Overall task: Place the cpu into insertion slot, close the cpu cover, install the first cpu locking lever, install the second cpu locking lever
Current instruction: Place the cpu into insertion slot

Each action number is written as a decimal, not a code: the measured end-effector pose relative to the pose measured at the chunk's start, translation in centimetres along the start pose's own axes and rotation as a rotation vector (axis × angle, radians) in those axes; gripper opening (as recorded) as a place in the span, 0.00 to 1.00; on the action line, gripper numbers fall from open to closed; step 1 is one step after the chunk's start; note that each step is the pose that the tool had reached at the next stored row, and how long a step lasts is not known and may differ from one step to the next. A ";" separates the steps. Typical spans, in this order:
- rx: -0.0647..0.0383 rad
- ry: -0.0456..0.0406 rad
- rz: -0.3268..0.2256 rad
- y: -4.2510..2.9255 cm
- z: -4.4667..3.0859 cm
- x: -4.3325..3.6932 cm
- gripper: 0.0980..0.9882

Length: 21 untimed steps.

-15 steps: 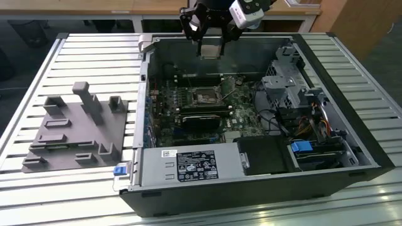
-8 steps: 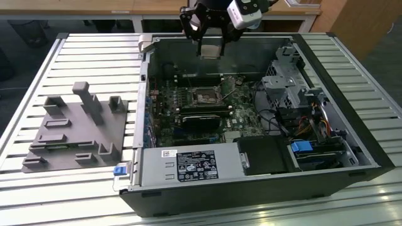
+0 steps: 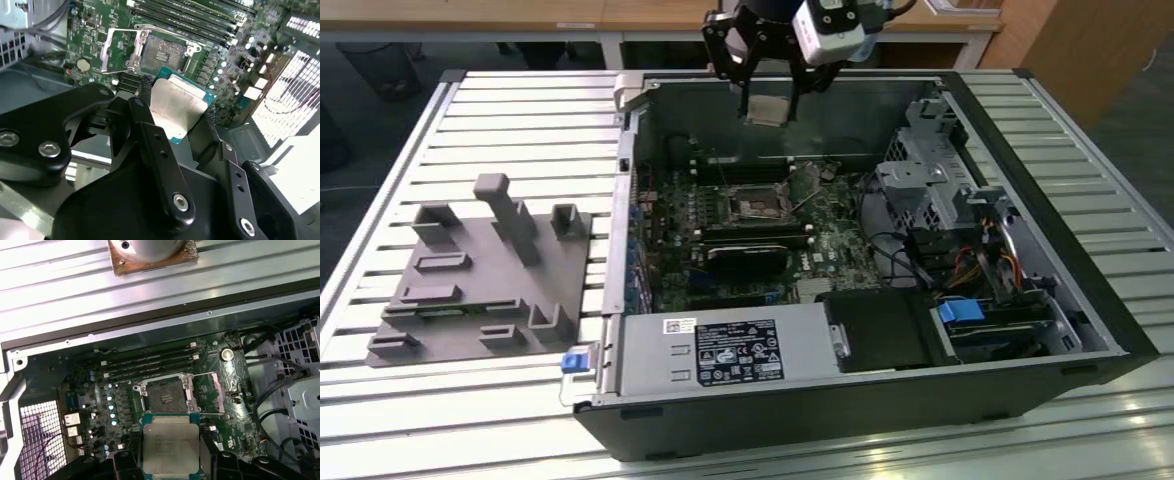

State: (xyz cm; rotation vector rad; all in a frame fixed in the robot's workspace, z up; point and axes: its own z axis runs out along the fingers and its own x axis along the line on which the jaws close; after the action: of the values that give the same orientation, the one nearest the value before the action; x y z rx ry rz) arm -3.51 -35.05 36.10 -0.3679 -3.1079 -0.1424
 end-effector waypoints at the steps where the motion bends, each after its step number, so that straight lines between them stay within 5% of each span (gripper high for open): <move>1: 0.000 -0.0011 0.013 0.00 0.02 0.00 0.50; 21: -0.005 -0.0219 0.244 0.01 0.33 0.04 0.50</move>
State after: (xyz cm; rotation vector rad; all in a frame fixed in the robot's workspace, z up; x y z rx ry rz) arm -3.54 -34.99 35.78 -0.7470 -3.0507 -0.1436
